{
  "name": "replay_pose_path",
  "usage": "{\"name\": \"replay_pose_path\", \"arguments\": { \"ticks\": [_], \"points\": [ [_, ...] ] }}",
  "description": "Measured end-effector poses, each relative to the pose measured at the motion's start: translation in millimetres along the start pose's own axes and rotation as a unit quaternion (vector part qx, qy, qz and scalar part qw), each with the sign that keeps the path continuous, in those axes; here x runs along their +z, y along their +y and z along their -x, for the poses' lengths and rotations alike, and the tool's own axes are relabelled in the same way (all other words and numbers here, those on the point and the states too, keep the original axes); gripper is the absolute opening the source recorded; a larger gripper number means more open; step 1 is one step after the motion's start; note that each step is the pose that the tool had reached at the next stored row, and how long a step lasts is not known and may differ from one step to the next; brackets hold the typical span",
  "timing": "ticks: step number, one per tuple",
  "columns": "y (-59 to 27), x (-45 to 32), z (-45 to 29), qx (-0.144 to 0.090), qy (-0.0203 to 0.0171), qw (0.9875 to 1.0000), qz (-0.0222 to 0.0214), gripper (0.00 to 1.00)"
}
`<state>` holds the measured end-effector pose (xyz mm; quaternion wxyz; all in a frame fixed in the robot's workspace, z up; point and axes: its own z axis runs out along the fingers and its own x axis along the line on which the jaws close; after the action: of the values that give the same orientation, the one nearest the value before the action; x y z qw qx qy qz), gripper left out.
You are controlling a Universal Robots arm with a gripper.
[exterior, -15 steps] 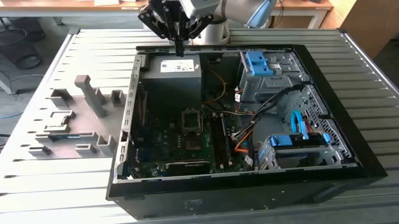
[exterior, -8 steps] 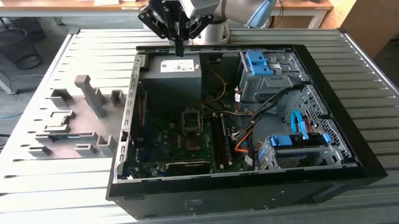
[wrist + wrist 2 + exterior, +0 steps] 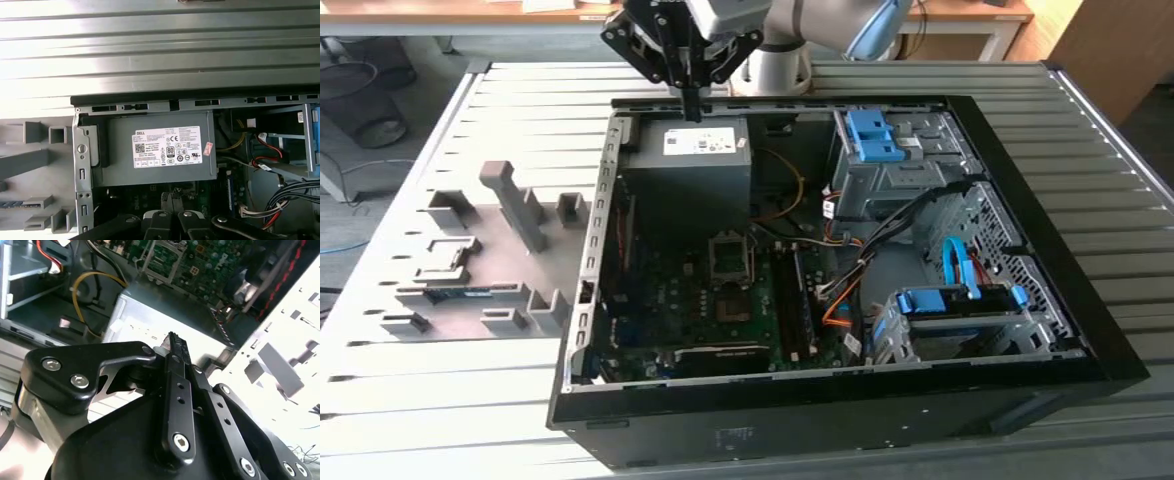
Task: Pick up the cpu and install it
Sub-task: 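Reach for the cpu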
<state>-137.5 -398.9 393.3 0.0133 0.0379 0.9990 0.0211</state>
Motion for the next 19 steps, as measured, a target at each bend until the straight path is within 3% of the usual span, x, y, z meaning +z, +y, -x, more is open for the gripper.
{"name": "replay_pose_path", "arguments": {
  "ticks": [10,19],
  "points": [
    [-2.0,-0.7,-25.9,0.0,-0.0006,1.0,0.0001,0.1],
    [-2.7,-1.0,-36.0,0.0,-0.0006,1.0,0.0001,0.1]
  ]
}}
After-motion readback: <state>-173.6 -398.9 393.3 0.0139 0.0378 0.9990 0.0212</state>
